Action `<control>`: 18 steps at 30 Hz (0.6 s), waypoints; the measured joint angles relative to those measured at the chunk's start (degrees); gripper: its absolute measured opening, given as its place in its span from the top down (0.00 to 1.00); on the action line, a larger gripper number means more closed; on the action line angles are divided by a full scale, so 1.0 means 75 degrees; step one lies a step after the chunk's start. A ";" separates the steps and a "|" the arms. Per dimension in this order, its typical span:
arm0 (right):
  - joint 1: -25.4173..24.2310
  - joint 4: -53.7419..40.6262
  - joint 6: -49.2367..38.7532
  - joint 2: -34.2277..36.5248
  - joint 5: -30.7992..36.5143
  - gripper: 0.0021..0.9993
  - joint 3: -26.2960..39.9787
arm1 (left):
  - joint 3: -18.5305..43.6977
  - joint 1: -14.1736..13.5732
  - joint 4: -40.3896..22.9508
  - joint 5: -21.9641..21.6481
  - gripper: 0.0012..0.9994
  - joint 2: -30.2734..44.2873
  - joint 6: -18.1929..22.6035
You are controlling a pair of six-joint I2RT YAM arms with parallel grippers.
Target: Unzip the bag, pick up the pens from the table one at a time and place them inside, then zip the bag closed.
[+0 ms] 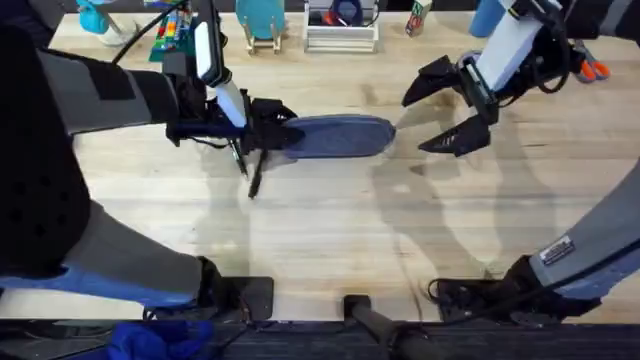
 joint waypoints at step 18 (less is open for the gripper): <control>0.0359 0.1440 0.2066 0.0216 0.0546 0.00 0.0000 | 0.0000 0.0000 0.0000 0.0000 0.96 0.0000 0.0000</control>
